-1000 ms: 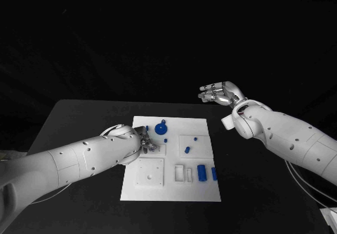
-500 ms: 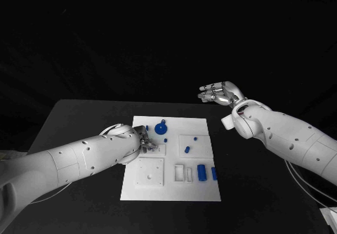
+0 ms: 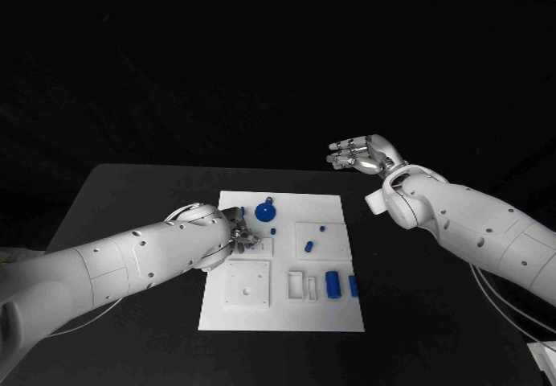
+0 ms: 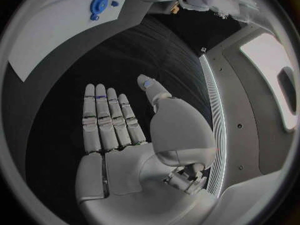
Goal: Assemble the parts on the task board
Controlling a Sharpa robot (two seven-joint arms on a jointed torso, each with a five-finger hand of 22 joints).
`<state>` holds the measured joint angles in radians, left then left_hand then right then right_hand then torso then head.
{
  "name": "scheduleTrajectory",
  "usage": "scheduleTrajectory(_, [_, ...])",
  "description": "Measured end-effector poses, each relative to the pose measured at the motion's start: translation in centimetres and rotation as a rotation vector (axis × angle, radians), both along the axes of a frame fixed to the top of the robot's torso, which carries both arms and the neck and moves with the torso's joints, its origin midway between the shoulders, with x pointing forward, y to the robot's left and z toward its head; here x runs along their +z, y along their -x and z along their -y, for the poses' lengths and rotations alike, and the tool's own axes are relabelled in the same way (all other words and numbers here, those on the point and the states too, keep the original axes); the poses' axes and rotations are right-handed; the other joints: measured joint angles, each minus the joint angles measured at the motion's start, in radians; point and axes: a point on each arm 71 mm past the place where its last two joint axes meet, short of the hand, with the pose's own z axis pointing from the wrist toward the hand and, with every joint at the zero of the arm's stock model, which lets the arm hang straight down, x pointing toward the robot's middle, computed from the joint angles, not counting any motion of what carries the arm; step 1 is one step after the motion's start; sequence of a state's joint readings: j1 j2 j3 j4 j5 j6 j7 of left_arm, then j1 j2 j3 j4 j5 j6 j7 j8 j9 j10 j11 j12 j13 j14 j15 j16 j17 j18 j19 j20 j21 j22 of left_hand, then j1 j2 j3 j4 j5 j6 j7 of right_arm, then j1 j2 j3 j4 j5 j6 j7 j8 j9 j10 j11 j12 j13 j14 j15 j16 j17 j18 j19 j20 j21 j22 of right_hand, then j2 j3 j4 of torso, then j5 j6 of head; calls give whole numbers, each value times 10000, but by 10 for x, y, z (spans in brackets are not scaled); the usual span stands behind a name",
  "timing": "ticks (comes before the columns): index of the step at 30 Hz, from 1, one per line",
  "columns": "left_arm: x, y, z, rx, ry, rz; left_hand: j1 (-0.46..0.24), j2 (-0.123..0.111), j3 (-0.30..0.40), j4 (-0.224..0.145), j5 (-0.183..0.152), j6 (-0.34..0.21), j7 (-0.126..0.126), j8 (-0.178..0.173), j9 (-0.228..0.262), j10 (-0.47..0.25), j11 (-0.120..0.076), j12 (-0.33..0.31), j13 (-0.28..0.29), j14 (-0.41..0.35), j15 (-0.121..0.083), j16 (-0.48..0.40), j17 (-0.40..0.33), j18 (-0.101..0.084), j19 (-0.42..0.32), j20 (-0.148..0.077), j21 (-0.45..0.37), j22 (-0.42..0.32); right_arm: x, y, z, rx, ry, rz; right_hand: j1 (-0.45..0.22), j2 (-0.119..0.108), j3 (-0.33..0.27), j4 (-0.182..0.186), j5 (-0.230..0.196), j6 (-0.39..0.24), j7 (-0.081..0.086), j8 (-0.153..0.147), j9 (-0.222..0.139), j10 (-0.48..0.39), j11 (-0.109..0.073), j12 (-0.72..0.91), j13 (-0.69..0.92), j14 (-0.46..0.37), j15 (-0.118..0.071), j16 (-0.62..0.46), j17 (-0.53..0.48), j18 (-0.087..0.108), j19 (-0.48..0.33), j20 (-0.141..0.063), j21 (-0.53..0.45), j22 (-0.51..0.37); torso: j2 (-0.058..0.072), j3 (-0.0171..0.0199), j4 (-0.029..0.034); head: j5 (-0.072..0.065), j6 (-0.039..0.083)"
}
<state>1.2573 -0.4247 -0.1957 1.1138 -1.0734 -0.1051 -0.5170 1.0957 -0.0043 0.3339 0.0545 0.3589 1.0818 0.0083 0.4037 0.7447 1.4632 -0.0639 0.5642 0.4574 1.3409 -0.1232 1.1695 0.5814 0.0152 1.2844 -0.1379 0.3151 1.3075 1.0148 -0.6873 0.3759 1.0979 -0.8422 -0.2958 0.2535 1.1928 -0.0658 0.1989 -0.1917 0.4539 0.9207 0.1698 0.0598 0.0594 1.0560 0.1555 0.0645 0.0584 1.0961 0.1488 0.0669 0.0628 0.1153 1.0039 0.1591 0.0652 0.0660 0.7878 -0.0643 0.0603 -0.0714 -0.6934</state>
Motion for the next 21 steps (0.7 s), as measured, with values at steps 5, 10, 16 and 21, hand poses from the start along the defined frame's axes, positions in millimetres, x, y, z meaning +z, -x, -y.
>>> scheduleTrajectory(5, [3,0,0,-37,128,-95,-92,13,149,-28,-62,-109,39,59,130,-38,38,49,-18,-52,19,0,-81,1,-73,1,41,0,-1,0,-1,21,-4,-31,5,5,0,0,0,0,0,0,0,0,0,0,0,3,-3,0,1,0,0,0,0,0,0,0,-3,-1,-1])
scheduleTrajectory(10, [10,-1,-5,-29,680,-257,-104,2,197,-64,-192,-233,88,117,220,-160,19,50,-18,-130,10,0,-151,1,-79,-5,40,0,-3,3,-5,199,49,-94,79,79,115,-115,-75,47,-46,0,0,0,0,0,0,5,-5,0,1,0,0,0,0,0,0,0,-6,-22,37])
scheduleTrajectory(16, [22,-1,-15,-232,2180,-651,112,218,316,-165,-1074,-575,147,293,259,-532,60,127,-5,-389,79,17,-271,1,-214,70,-20,-1,-3,11,-20,873,593,-31,148,94,282,-338,-606,765,-118,0,17,473,-183,0,0,429,-193,0,10,-1,417,-202,106,0,-5,2,6,-42,174])
scheduleTrajectory(21, [30,1,-20,-598,3683,-958,336,442,319,-168,-2172,-922,191,368,260,-862,100,210,18,-601,175,70,-378,1,-330,115,-131,-1,-5,21,-39,1656,1403,112,148,94,530,-586,-942,971,-249,0,31,1711,-629,47,24,1684,-690,239,297,0,1581,-685,562,108,-12,1,12,-22,355])
